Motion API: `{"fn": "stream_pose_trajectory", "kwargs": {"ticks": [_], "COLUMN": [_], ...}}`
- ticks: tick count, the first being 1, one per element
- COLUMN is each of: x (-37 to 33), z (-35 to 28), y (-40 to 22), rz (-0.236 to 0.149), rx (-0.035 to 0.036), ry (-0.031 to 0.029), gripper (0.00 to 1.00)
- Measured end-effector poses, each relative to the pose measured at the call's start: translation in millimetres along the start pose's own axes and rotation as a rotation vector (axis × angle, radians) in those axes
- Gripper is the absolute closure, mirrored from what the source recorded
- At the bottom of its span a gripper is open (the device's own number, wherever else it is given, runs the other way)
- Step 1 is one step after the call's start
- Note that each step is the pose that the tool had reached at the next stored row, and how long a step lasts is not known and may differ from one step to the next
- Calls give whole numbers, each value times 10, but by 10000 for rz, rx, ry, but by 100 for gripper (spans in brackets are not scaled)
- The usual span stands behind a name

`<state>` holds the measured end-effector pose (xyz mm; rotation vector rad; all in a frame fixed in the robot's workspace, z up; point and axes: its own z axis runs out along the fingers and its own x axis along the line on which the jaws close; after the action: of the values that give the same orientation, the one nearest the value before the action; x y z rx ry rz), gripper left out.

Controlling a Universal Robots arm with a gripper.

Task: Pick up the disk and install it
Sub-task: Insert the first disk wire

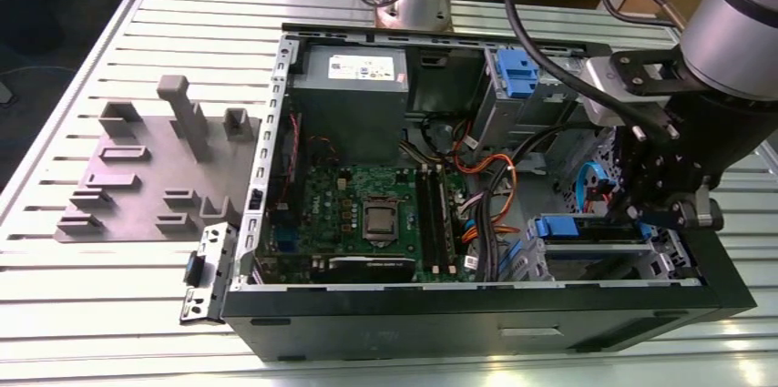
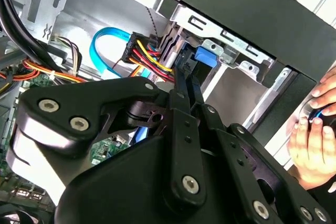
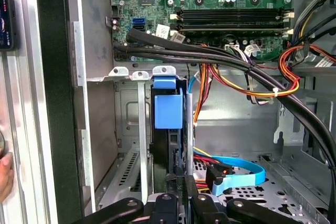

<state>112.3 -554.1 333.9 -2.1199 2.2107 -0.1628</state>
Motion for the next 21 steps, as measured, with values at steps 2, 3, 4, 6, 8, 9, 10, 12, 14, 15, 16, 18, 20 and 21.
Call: {"fn": "stream_pose_trajectory", "kwargs": {"ticks": [2, 3, 4, 6, 8, 9, 10, 12, 14, 15, 16, 18, 20, 21], "x": [0, 0, 0, 0, 0, 0, 0, -1, -1, -1, -1, -1, -1, -1], "z": [5, 7, 8, 11, 15, 17, 19, 24, 35, 42, 50, 60, 62, 64], "y": [1, 1, 1, 1, 2, 2, 2, 3, 4, 5, 6, 8, 8, 8], "rz": [45, 55, 61, 67, 68, 67, 68, 68, 68, 68, 69, 69, 69, 69], "rx": [0, 1, 1, 1, 0, 0, 0, 0, 1, 1, 1, 1, 1, 1], "ry": [8, 10, 10, 11, 10, 9, 10, 9, 9, 10, 10, 14, 16, 14], "gripper": [84, 84, 84, 84, 84, 84, 84, 84, 84, 84, 84, 84, 84, 84]}}
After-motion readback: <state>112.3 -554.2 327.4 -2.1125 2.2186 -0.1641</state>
